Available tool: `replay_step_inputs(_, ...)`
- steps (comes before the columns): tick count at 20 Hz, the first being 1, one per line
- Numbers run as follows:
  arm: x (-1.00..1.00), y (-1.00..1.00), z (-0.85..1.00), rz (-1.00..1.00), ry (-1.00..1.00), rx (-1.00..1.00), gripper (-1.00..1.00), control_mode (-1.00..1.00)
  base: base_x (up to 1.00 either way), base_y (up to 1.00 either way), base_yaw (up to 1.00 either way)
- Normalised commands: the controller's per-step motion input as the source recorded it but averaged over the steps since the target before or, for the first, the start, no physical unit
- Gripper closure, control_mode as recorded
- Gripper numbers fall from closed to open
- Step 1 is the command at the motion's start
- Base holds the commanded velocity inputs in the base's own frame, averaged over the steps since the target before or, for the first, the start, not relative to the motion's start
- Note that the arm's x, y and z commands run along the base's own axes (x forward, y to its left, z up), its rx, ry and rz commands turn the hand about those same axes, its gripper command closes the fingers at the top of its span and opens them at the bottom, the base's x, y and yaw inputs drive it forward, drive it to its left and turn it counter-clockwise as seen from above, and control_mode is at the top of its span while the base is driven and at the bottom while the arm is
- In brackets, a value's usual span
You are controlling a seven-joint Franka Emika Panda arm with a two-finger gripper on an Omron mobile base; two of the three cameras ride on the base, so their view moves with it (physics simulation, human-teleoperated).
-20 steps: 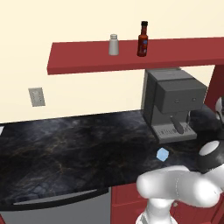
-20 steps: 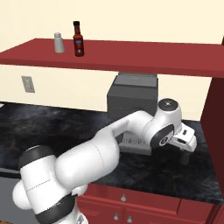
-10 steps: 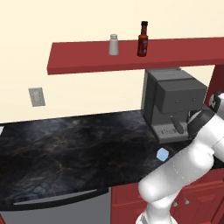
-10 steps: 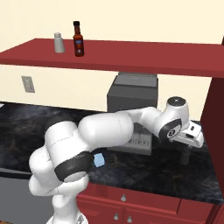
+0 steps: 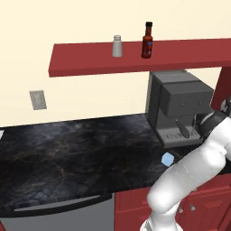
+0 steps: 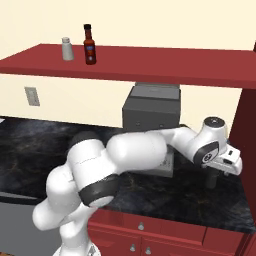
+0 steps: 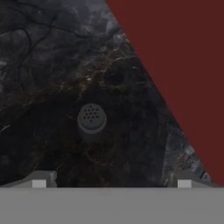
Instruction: There are various items on the counter. Only move the condiments/shakers into the cabinet.
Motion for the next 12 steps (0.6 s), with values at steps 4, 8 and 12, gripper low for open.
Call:
replay_step_inputs(4, 0.00, 0.00, -0.06, 0.00, 0.00, 0.03, -1.00, -1.00, 0.00, 0.00, 0.00)
replay_step_inputs(8, 0.00, 0.02, -0.12, 0.00, 0.00, 0.02, -1.00, -1.00, 0.00, 0.00, 0.00)
replay_step_inputs(12, 0.00, 0.09, -0.24, 0.00, 0.00, 0.00, -1.00, -1.00, 0.00, 0.00, 0.00)
